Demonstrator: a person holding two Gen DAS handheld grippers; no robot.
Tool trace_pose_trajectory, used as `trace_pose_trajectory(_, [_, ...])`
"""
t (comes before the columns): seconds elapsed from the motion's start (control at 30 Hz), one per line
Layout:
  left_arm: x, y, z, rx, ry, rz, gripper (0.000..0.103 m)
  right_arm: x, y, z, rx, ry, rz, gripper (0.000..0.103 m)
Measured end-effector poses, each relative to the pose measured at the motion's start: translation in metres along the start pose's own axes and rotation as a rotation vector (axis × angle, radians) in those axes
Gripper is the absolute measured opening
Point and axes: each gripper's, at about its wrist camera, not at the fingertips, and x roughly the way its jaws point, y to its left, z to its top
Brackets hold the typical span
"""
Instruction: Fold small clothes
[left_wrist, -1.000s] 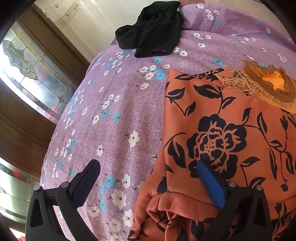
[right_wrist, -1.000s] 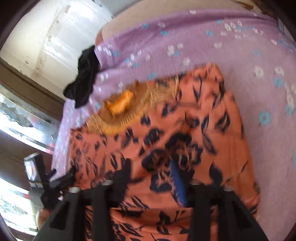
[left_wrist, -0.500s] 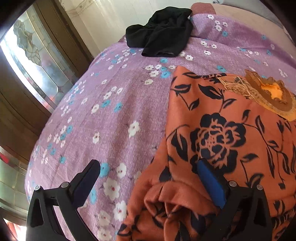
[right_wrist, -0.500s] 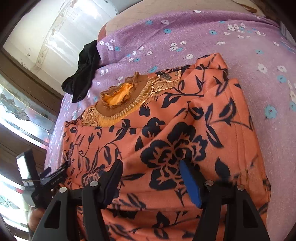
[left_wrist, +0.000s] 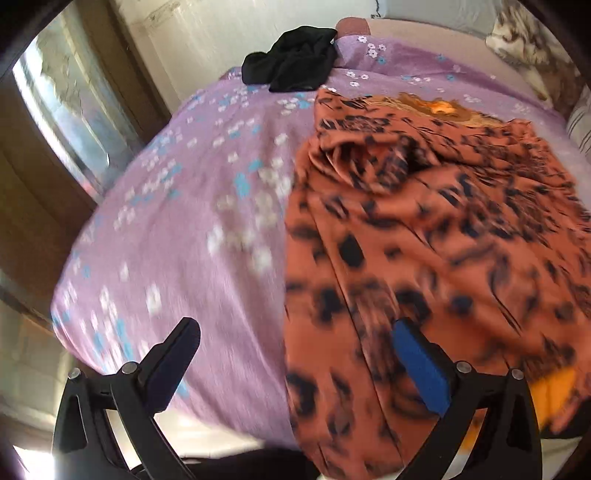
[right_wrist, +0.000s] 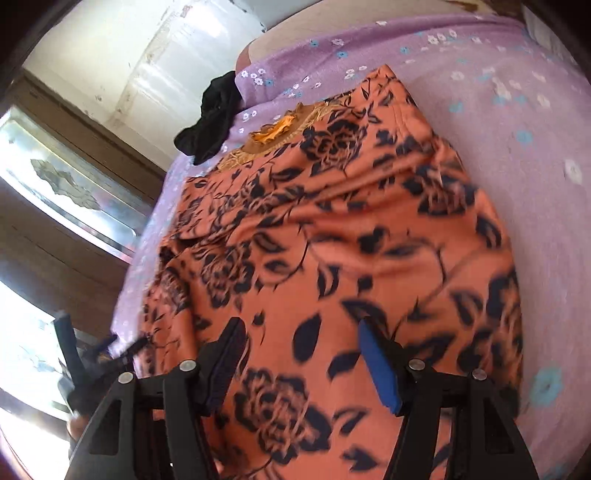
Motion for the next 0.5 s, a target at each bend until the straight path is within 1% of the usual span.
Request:
trace_pose_trajectory(0.1, [-0.016, 0.001, -0.026, -0.09, 0.051, -0.107, 0.103, 0.001, 0.002, -0.007, 0.007, -0.005, -0.006, 0.067])
trace_pose_trajectory(0.13, [-0.019, -0.001, -0.034, -0.11, 0.075, -0.124, 0.103, 0.001, 0.0, -0.008, 0.021, -0.005, 0.001, 0.067])
trace_pose_trajectory(0.17, [-0.021, -0.003, -0.042, -0.121, 0.088, -0.125, 0.103, 0.002, -0.002, -0.007, 0.036, -0.007, 0.013, 0.067])
trace_pose_trajectory(0.2, [-0.024, -0.007, -0.049, -0.117, 0.083, -0.115, 0.103, 0.002, -0.004, -0.007, 0.051, -0.01, 0.027, 0.067])
trace_pose_trajectory(0.27, [-0.028, -0.016, -0.062, -0.087, 0.057, -0.06, 0.103, 0.003, -0.01, -0.006, 0.089, -0.013, 0.06, 0.067])
trace_pose_trajectory(0.3, [-0.029, -0.019, -0.067, -0.078, 0.057, -0.043, 0.103, 0.002, -0.014, -0.006, 0.112, -0.016, 0.08, 0.067])
trace_pose_trajectory(0.33, [-0.029, -0.02, -0.071, -0.086, 0.06, -0.039, 0.103, 0.002, -0.017, -0.006, 0.132, -0.018, 0.096, 0.067])
trace_pose_trajectory(0.4, [-0.029, -0.018, -0.075, -0.134, 0.046, -0.04, 0.103, 0.002, -0.02, -0.004, 0.166, -0.019, 0.116, 0.067])
trace_pose_trajectory(0.5, [-0.024, -0.013, -0.072, -0.185, 0.018, -0.01, 0.103, 0.004, -0.018, -0.002, 0.177, -0.019, 0.107, 0.067])
